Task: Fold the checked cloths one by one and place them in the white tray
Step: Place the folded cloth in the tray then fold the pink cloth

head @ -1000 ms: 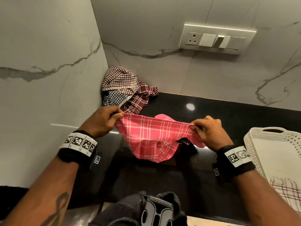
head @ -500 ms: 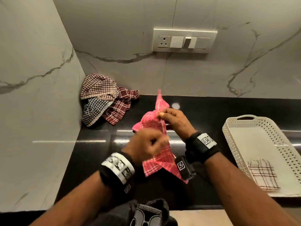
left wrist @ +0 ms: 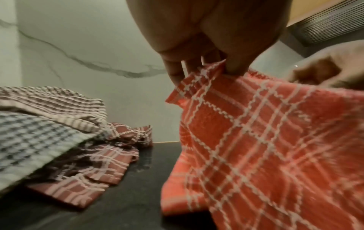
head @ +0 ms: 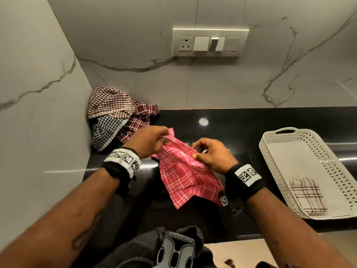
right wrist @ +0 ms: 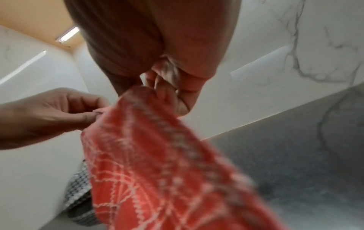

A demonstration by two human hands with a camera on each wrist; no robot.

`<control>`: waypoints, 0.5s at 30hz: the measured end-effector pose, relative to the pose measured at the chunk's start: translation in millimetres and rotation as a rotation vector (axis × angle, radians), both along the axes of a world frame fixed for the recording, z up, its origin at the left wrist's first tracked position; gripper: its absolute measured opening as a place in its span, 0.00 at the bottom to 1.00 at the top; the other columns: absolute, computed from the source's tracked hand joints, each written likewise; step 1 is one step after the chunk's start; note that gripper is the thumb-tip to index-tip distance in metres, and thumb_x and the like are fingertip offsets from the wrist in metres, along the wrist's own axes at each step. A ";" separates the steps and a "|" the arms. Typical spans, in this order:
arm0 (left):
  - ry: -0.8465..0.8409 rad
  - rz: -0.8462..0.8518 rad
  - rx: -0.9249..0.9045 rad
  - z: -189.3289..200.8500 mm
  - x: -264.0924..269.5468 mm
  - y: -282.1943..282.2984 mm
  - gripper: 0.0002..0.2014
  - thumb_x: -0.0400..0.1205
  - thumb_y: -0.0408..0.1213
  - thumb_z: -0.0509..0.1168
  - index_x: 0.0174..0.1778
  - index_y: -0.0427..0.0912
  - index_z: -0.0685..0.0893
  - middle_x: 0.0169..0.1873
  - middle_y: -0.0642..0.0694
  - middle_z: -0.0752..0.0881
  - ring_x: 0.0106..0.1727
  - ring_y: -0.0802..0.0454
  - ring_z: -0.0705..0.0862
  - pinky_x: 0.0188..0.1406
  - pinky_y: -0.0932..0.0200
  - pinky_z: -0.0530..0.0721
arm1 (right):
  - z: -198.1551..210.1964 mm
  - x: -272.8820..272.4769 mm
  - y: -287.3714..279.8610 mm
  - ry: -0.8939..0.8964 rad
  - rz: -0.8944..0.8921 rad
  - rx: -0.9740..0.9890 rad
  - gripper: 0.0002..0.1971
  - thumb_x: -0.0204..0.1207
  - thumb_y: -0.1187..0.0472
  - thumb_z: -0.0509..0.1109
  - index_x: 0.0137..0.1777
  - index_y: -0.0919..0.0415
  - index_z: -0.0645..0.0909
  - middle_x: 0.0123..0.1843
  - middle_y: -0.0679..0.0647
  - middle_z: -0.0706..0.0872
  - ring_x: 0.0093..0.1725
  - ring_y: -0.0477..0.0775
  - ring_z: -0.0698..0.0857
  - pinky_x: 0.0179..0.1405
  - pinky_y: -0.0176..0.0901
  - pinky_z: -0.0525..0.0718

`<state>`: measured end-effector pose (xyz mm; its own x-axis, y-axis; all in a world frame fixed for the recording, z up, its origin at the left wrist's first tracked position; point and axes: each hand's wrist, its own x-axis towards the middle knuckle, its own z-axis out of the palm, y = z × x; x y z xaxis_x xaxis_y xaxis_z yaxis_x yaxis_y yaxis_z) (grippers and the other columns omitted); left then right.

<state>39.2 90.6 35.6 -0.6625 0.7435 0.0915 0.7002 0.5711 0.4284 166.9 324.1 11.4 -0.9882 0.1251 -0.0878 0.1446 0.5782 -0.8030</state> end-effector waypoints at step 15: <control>0.055 0.224 -0.053 49.4 -61.6 -57.3 0.09 0.83 0.47 0.68 0.39 0.52 0.78 0.34 0.51 0.82 0.39 0.46 0.82 0.39 0.54 0.74 | 25.4 -26.4 79.0 -0.130 -0.160 0.485 0.09 0.84 0.51 0.66 0.57 0.55 0.80 0.48 0.56 0.85 0.49 0.62 0.85 0.46 0.48 0.79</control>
<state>-22.3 33.3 84.9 -0.8068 0.5828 0.0970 0.5745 0.7356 0.3588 140.5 403.1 36.7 -0.9383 0.3301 -0.1029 0.3419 0.8417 -0.4179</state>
